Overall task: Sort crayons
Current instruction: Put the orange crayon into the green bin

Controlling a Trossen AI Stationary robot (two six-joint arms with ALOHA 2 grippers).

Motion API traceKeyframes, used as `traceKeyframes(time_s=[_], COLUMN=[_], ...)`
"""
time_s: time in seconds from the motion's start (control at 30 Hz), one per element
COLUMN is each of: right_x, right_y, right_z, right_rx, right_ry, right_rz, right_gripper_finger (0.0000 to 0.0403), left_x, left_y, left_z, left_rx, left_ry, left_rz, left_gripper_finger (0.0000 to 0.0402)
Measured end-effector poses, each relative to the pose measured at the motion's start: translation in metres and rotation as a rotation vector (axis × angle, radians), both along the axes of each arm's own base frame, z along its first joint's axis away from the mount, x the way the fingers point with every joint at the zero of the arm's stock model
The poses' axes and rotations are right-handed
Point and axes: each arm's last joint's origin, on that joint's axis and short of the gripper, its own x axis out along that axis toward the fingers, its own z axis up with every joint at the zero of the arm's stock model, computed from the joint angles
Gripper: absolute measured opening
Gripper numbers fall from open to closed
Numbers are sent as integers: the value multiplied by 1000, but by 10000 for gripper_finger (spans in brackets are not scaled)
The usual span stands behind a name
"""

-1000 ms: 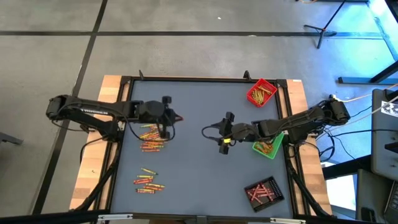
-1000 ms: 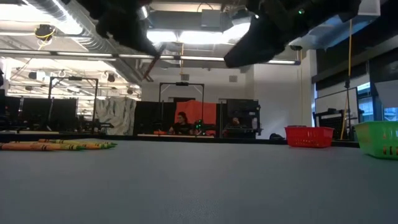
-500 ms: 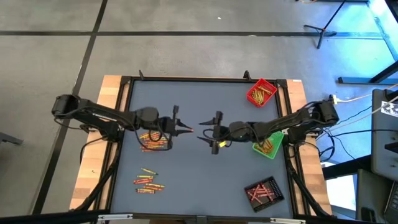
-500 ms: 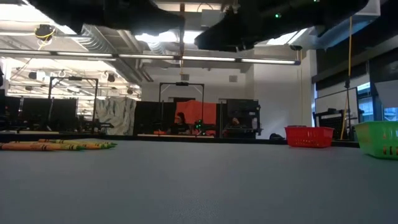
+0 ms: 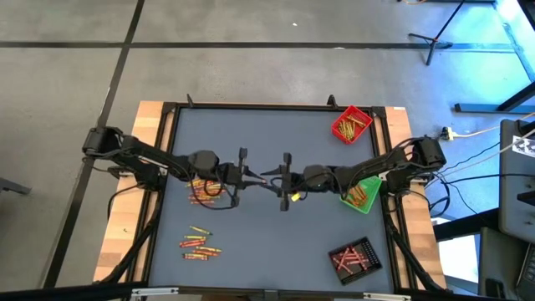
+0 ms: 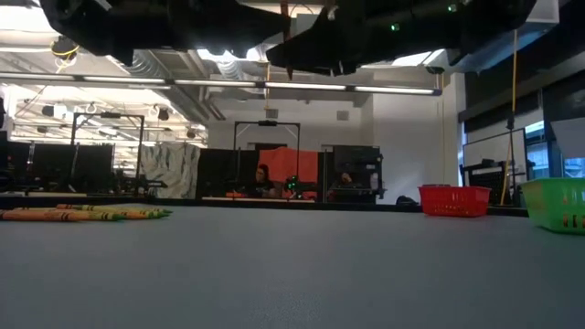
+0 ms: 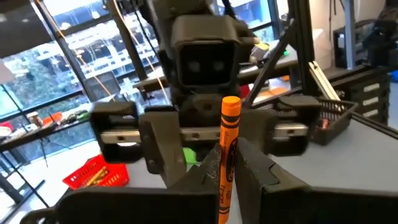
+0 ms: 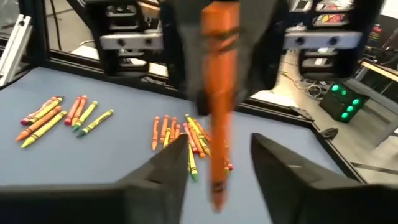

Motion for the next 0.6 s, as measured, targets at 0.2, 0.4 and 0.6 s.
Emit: traceKeyframes(time_s=[0.2,0.4,0.6], right_x=[-1,-2,-1], right_y=[0,2,17], right_z=[0,-2,15], right_rx=[-19,-32,-145], right_ry=[7,50,225], right_rz=[13,-19,-160], right_gripper_finger=[18,44,16], left_x=[0,0,-2], left_y=[-1,-2,-6], left_z=[0,-1,-1], left_rx=[-1,-21,-46], left_ry=[3,12,26], left_rz=[2,14,28], left_gripper_finger=[12,27,90])
